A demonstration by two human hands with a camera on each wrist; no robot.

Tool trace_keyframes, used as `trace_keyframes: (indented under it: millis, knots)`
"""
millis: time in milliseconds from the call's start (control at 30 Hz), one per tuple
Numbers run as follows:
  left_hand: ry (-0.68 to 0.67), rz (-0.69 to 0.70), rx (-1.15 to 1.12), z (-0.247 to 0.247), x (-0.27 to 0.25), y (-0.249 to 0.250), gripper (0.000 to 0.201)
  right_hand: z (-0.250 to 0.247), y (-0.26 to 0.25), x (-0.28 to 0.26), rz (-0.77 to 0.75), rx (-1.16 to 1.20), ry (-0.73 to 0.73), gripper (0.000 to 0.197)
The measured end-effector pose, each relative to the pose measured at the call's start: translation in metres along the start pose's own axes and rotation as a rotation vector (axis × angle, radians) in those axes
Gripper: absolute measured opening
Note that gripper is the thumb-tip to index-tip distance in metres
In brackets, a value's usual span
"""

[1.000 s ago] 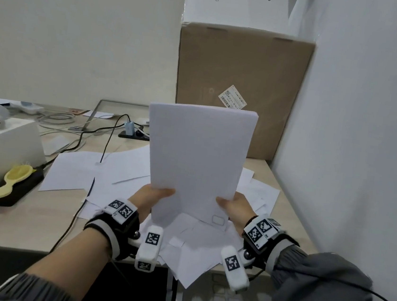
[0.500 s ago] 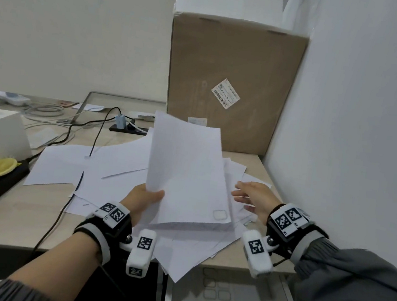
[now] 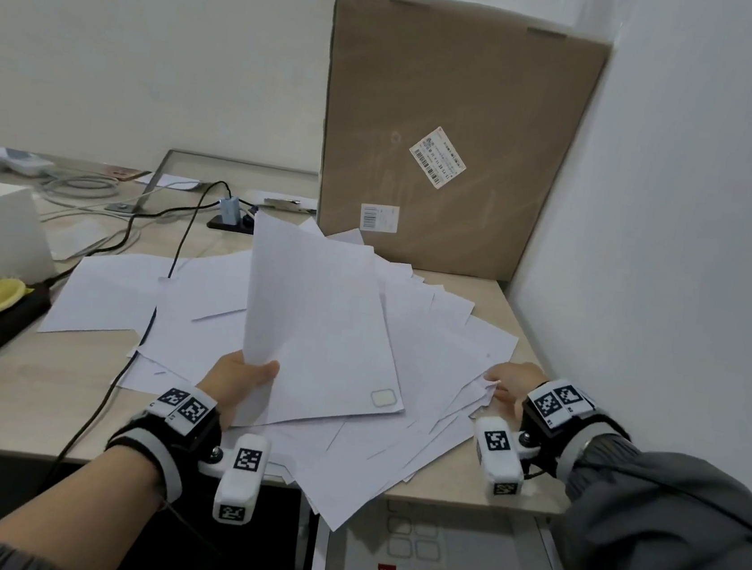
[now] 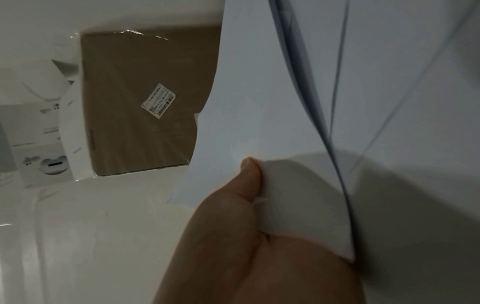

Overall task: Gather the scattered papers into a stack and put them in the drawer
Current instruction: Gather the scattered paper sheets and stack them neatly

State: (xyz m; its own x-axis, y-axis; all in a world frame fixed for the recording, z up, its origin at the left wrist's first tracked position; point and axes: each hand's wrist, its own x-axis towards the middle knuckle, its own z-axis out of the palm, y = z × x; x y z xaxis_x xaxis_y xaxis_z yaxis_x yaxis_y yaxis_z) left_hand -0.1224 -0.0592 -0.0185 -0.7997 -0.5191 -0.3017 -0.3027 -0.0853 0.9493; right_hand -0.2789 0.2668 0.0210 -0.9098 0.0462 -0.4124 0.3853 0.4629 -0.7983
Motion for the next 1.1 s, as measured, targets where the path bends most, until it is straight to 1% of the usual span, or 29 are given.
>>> trace_keyframes:
  millis: [33, 133, 233, 300, 333, 400, 467, 500, 533, 567, 633, 733, 800, 867, 933, 1000, 1100]
  knots:
    - [-0.003, -0.001, -0.003, 0.0, -0.001, 0.0, 0.022, 0.0, -0.002, 0.0, -0.006, -0.023, -0.005, 0.012]
    - [-0.008, 0.001, -0.007, -0.001, -0.001, -0.001, 0.022, 0.001, -0.004, 0.003, -0.017, -0.065, -0.011, 0.025]
    - [-0.011, 0.005, -0.002, -0.001, 0.002, -0.003, 0.022, 0.002, -0.002, 0.007, -0.009, -0.117, -0.002, 0.02]
    - [-0.015, 0.016, 0.0, 0.0, 0.002, -0.004, 0.019, 0.006, -0.003, 0.01, 0.006, -0.143, 0.013, 0.013]
    - [-0.019, 0.02, 0.001, 0.0, 0.003, -0.004, 0.016, 0.009, -0.006, 0.009, 0.01, -0.145, 0.025, 0.012]
    - [-0.028, 0.016, -0.005, -0.001, 0.005, -0.005, 0.012, 0.016, -0.014, 0.008, -0.004, -0.182, 0.035, 0.028]
    - [-0.04, 0.01, -0.017, -0.002, 0.007, -0.006, 0.013, 0.02, -0.018, 0.01, -0.031, -0.355, 0.076, 0.055]
    - [-0.045, 0.009, -0.017, -0.002, 0.009, -0.007, 0.012, 0.022, -0.018, 0.01, -0.058, -0.452, 0.117, 0.064]
    - [-0.047, 0.012, -0.012, -0.003, 0.01, -0.008, 0.011, 0.026, -0.019, 0.01, -0.086, -0.498, 0.139, 0.066]
    - [-0.047, 0.018, -0.006, -0.003, 0.01, -0.008, 0.009, 0.03, -0.019, 0.011, -0.116, -0.504, 0.132, 0.062]
    - [-0.047, 0.026, 0.002, -0.003, 0.012, -0.01, 0.008, 0.04, -0.019, 0.012, -0.177, -0.334, 0.082, 0.047]
    - [-0.048, 0.023, -0.001, -0.003, 0.012, -0.01, 0.009, 0.047, -0.02, 0.004, -0.17, -0.158, 0.047, 0.039]
    - [-0.06, 0.017, -0.013, -0.004, 0.013, -0.01, 0.011, 0.048, -0.02, 0.007, -0.149, -0.159, 0.043, 0.039]
    - [-0.059, 0.023, -0.012, -0.004, 0.013, -0.01, 0.01, 0.044, -0.018, 0.012, -0.126, -0.219, 0.057, 0.048]
    - [-0.043, 0.023, -0.001, -0.004, 0.015, -0.011, 0.007, 0.038, -0.016, 0.015, -0.128, -0.244, 0.066, 0.051]
    - [-0.026, 0.018, 0.011, -0.004, 0.017, -0.012, 0.01, 0.029, -0.013, 0.02, -0.168, -0.225, 0.133, 0.046]
    - [-0.016, 0.006, 0.016, -0.004, 0.022, -0.014, 0.023, 0.011, -0.016, 0.018, -0.226, -0.168, 0.24, 0.044]
